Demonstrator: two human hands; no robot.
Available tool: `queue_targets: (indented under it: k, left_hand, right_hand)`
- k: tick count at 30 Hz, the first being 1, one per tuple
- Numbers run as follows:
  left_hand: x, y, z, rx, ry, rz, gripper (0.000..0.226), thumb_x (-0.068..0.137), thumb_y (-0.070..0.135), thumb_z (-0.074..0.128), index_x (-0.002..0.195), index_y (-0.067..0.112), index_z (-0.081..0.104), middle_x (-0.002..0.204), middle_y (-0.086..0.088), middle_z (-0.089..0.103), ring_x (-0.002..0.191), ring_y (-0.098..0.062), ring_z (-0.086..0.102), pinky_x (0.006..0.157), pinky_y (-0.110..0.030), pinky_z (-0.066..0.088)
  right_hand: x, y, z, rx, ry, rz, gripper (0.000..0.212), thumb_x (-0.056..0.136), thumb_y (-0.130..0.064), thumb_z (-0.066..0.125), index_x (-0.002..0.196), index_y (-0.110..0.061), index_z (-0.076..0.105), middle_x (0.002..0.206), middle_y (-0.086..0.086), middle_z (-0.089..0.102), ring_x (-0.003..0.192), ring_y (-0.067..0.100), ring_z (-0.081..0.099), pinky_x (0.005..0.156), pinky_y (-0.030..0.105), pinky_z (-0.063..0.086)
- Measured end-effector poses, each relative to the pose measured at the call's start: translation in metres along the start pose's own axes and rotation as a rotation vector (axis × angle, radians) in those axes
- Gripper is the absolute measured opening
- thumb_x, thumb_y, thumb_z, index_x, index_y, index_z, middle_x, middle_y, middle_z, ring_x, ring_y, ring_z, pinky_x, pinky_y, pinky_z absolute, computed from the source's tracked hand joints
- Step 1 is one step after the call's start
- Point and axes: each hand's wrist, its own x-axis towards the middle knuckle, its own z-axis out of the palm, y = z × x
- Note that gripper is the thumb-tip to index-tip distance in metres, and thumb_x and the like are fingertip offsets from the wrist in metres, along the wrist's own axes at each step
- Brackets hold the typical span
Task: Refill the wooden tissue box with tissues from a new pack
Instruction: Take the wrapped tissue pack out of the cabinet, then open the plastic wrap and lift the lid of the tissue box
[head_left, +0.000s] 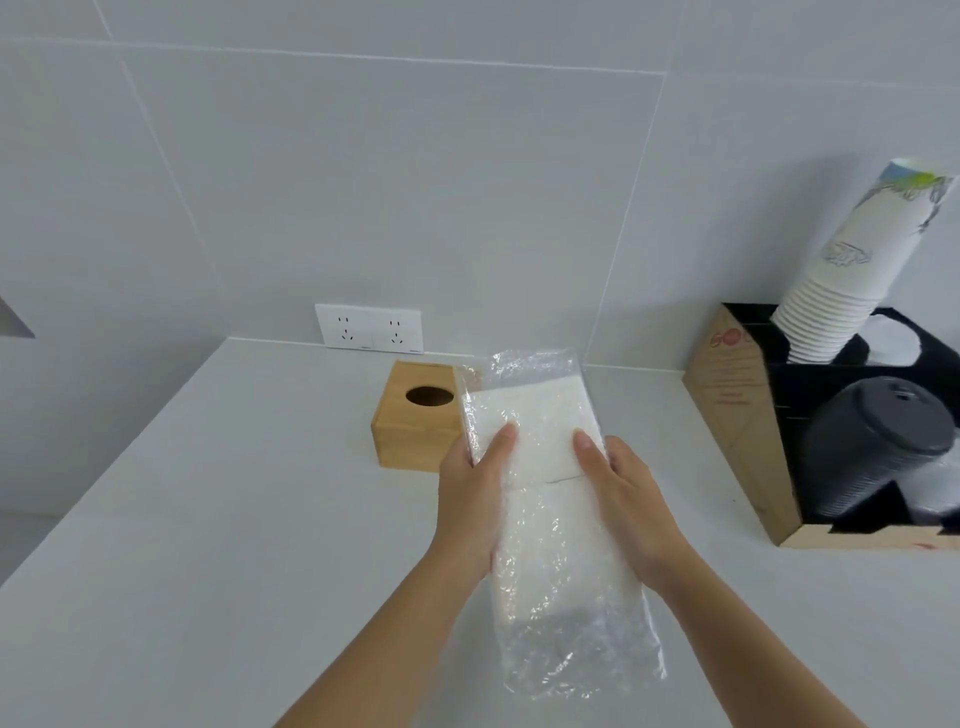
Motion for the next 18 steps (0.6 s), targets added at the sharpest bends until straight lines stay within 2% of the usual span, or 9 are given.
queue_targets:
  k: [2,8,13,15,18]
  left_hand:
    - [0.007,-0.013,0.005,-0.014,0.031,-0.051,0.011,0.086,0.028,0.062,0.093,0.022,0.067,0.088,-0.002,0.076,0.082,-0.022,0.072,0.072,-0.039,0.057]
    - [0.018,-0.04,0.003,-0.044,0.126,-0.18,0.006,0.085,0.029,0.062,0.085,0.025,0.067,0.078,0.001,0.076,0.074,-0.021,0.072,0.067,-0.036,0.057]
    - [0.026,-0.046,-0.002,-0.049,0.14,-0.245,0.006,0.086,0.028,0.061,0.088,0.023,0.065,0.073,0.006,0.075,0.069,-0.015,0.072,0.054,-0.025,0.054]
    - [0.025,-0.05,-0.006,-0.048,0.14,-0.285,0.007,0.086,0.027,0.062,0.091,0.023,0.064,0.081,0.004,0.075,0.074,-0.015,0.072,0.06,-0.027,0.054]
    - [0.019,-0.058,-0.019,-0.024,0.118,-0.364,0.015,0.084,0.026,0.064,0.099,0.022,0.063,0.094,-0.001,0.073,0.086,-0.019,0.07,0.074,-0.033,0.054]
  right_hand:
    - [0.011,0.011,-0.005,-0.031,-0.029,0.033,0.044,0.089,-0.052,0.048,0.076,-0.01,0.043,0.073,0.003,0.041,0.065,0.016,0.042,0.061,0.033,0.038]
    - [0.031,0.033,-0.005,-0.098,-0.11,0.085,0.039,0.091,-0.051,0.046,0.068,-0.019,0.04,0.065,-0.007,0.042,0.056,0.008,0.042,0.055,0.025,0.036]
    - [0.043,0.049,-0.002,-0.082,-0.183,0.128,0.039,0.091,-0.051,0.045,0.069,-0.02,0.037,0.064,-0.007,0.039,0.05,0.005,0.039,0.048,0.02,0.035]
    - [0.048,0.055,-0.001,-0.122,-0.247,0.114,0.038,0.091,-0.052,0.044,0.071,-0.021,0.037,0.065,-0.006,0.038,0.05,0.004,0.038,0.046,0.017,0.034]
    - [0.053,0.065,0.002,-0.164,-0.377,0.155,0.037,0.091,-0.054,0.04,0.08,-0.018,0.043,0.074,0.0,0.041,0.063,0.01,0.042,0.057,0.025,0.036]
